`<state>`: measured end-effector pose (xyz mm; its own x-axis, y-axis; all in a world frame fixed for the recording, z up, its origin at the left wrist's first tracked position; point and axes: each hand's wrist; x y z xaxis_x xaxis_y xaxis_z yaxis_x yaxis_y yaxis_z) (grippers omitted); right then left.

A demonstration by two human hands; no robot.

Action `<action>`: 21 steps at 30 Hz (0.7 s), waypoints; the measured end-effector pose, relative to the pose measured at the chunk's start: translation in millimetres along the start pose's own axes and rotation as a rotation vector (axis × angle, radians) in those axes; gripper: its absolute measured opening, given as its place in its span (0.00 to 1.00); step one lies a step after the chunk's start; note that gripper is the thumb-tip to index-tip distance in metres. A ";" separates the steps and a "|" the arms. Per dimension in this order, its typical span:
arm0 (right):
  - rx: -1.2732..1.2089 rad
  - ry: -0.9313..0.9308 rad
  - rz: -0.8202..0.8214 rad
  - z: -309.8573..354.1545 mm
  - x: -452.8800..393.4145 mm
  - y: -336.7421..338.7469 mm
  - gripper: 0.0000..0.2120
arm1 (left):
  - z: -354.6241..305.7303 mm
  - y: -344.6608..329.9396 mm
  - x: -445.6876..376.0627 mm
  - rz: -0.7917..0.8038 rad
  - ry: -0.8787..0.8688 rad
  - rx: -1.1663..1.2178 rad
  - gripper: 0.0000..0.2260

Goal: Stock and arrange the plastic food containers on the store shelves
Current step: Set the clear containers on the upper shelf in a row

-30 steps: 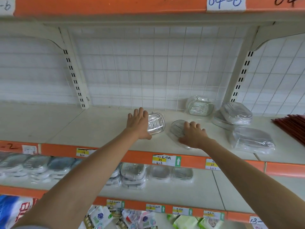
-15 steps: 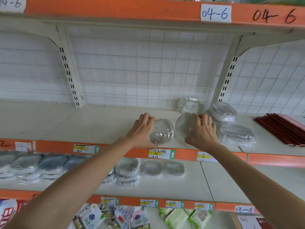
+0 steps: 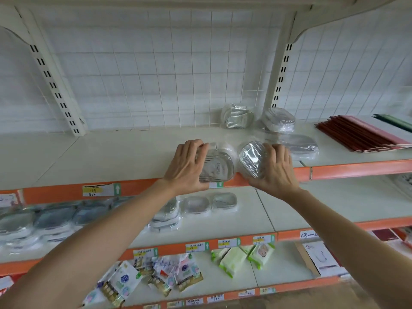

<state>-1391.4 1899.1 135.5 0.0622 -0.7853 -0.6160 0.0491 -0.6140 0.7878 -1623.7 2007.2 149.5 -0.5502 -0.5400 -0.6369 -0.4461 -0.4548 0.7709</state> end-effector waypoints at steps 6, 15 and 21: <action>-0.013 -0.002 0.065 7.2 36.8 -6.8 0.43 | -10.9 6.9 9.6 -0.016 -0.127 0.091 0.44; -0.026 0.031 0.140 6.6 70.8 -25.2 0.46 | -32.5 -5.6 48.4 0.251 -0.163 0.000 0.47; -0.007 0.069 0.330 10.3 119.3 -39.2 0.44 | -39.4 -36.6 88.6 0.458 -0.174 0.022 0.47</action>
<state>-1396.1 1828.7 31.1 0.1430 -0.9342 -0.3269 0.0222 -0.3272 0.9447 -1628.3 1948.1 64.5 -0.8026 -0.5535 -0.2224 -0.1438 -0.1823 0.9727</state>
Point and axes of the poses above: each hand's wrist, its own x-axis away from the middle knuckle, its own y-axis out of the back of the hand, z = x × y, and after that the axes turned 15 degrees about y, right-handed
